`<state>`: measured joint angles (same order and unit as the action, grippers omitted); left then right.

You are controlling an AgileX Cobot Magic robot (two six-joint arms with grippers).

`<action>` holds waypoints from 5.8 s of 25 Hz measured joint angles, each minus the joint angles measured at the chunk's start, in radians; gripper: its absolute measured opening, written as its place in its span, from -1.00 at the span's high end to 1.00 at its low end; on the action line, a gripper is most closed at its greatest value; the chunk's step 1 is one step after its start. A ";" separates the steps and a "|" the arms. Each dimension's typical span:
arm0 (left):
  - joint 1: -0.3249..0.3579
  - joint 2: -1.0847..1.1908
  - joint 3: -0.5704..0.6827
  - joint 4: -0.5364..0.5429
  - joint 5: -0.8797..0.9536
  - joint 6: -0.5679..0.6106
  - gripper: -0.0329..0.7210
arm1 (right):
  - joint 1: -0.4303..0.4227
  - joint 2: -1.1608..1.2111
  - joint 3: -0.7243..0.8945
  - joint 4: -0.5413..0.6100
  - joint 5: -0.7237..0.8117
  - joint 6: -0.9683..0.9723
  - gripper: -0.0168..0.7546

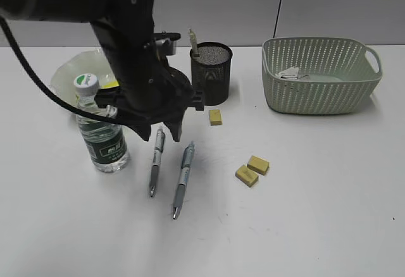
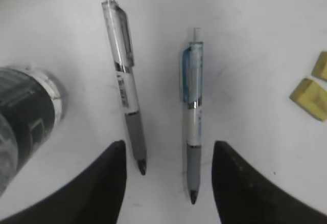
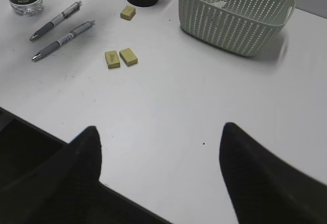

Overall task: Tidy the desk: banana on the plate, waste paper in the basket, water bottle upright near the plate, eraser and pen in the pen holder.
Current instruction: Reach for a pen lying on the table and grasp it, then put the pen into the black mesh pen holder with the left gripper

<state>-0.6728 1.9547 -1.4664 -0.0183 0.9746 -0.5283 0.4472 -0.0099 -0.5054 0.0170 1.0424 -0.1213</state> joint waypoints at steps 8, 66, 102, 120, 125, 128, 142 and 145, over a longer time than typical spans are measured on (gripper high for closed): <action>0.014 0.139 -0.105 0.033 0.078 -0.011 -0.16 | 0.000 0.000 0.000 0.000 0.000 0.000 -0.51; 0.020 0.346 -0.298 0.086 0.151 0.113 0.00 | 0.000 0.000 0.000 -0.001 -0.001 0.000 -0.51; 0.020 0.254 -0.337 0.093 0.160 0.125 0.62 | 0.000 0.000 0.000 -0.002 -0.001 0.000 -0.51; 0.020 0.157 -0.467 0.217 -0.470 0.125 0.62 | 0.000 0.000 0.000 -0.002 -0.002 0.000 -0.51; 0.020 0.208 -0.467 0.260 -0.669 0.125 0.62 | 0.000 0.000 0.000 -0.003 -0.002 0.000 -0.51; 0.024 0.256 -0.467 0.279 -0.736 0.125 0.62 | 0.000 0.000 0.000 -0.003 -0.002 0.001 -0.51; 0.080 0.387 -0.467 0.309 -0.792 0.125 0.62 | 0.000 0.000 0.000 -0.003 -0.002 0.000 -0.51; 0.080 0.400 -0.467 0.309 -0.784 0.125 0.62 | 0.000 0.000 0.000 -0.003 -0.002 0.000 -0.51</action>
<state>-0.5932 2.3549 -1.9336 0.2909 0.1908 -0.4037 0.4472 -0.0099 -0.5054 0.0142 1.0408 -0.1210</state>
